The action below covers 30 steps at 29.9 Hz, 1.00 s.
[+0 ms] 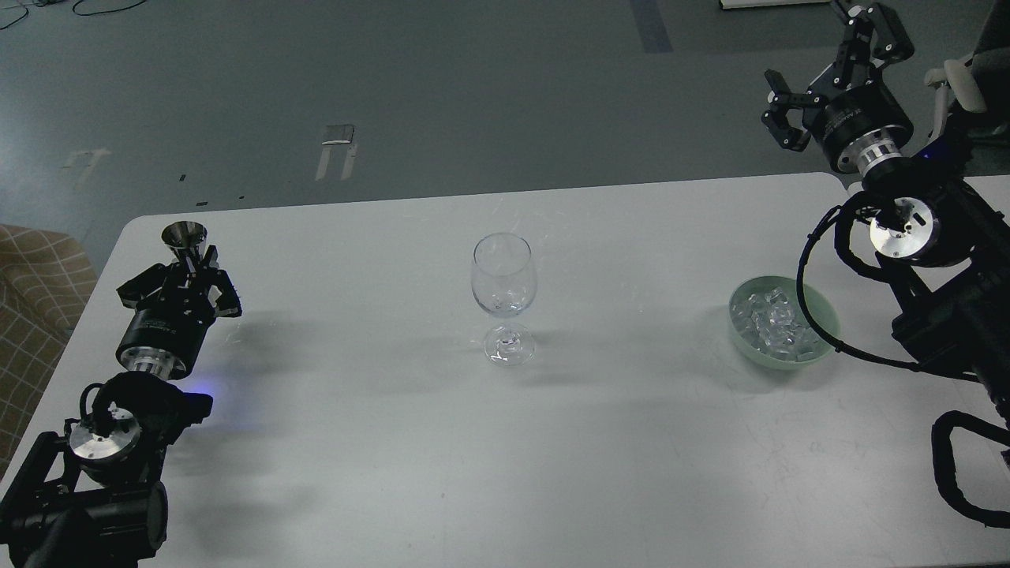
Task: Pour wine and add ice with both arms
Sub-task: 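Lift the jigger upright with the left gripper toward the wine glass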
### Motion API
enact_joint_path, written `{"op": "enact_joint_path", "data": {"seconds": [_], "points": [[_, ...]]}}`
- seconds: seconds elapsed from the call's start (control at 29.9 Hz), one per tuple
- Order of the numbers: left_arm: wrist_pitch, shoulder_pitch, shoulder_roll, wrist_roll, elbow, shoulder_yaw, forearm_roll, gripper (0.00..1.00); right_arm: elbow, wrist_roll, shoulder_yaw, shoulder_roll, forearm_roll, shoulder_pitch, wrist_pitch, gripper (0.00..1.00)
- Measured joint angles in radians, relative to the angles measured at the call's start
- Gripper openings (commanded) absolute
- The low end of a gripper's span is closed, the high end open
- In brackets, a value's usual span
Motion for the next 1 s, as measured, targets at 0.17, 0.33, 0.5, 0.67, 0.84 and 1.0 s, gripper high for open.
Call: {"op": "enact_joint_path", "data": {"seconds": [0.17,0.33,0.5,0.67,0.84,1.0], "points": [[0.009,-0.016,0.001,0.007,-0.039,0.047,0.0,0.12,0.0,0.0,0.0,0.0,0.0,0.0,0.001,1.0],[0.014,-0.025,0.007,0.008,-0.078,0.1,0.0,0.12,0.0,0.0,0.0,0.0,0.0,0.0,0.001,1.0],[0.029,-0.037,0.009,0.01,-0.118,0.152,0.002,0.12,0.0,0.0,0.0,-0.004,0.0,0.0,0.001,1.0],[0.051,-0.043,0.009,0.011,-0.165,0.204,0.006,0.12,0.001,0.0,0.0,-0.005,0.0,0.0,0.002,1.0],[0.071,-0.043,0.013,0.011,-0.23,0.254,0.012,0.12,0.001,0.0,-0.001,-0.005,0.0,0.0,0.002,1.0],[0.104,-0.043,0.015,0.012,-0.279,0.294,0.014,0.12,0.001,0.0,-0.002,-0.005,0.0,-0.001,0.002,1.0]]}}
